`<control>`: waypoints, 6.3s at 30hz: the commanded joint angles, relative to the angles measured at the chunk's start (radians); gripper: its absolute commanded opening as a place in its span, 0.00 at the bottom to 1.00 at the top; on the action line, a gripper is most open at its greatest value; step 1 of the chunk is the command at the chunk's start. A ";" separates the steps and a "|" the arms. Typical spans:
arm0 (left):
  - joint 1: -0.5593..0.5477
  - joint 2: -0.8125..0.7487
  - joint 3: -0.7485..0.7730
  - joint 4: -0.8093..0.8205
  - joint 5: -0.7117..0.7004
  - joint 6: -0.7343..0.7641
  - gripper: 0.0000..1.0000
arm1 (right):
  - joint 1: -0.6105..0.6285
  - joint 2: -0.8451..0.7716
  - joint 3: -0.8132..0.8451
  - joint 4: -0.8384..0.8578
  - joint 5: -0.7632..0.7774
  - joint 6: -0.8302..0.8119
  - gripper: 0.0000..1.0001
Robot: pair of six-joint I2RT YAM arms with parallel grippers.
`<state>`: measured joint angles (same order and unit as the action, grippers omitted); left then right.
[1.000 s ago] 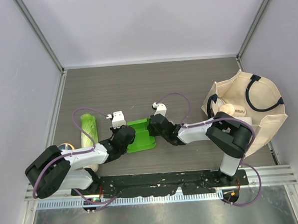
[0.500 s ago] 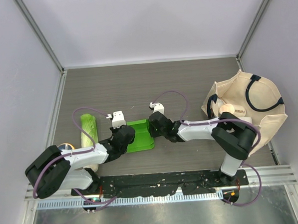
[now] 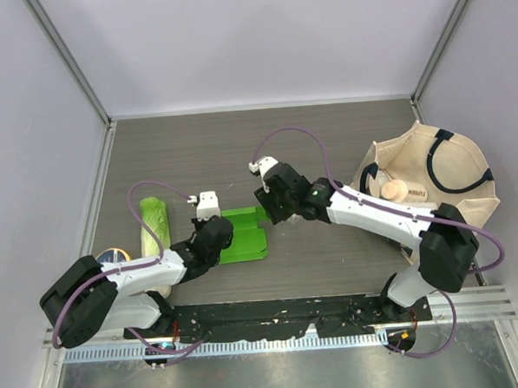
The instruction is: Fold the paper box
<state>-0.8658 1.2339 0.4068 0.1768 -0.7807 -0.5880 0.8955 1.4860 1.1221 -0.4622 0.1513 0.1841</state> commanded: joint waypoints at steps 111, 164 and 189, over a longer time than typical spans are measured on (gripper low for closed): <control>-0.032 0.139 0.012 0.210 0.032 0.008 0.00 | -0.067 0.209 -0.295 0.939 -0.259 -0.152 0.46; -0.032 0.153 0.021 0.101 -0.015 -0.119 0.00 | -0.116 -0.086 -0.509 0.844 -0.289 -0.104 0.51; -0.030 0.153 0.056 0.093 0.015 -0.073 0.00 | -0.006 0.235 -0.378 1.172 -0.026 -0.172 0.31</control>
<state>-0.8894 1.3861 0.4431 0.2974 -0.8185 -0.6716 0.8314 1.6955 0.7128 0.5274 0.0200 0.0231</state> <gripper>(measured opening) 0.063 0.279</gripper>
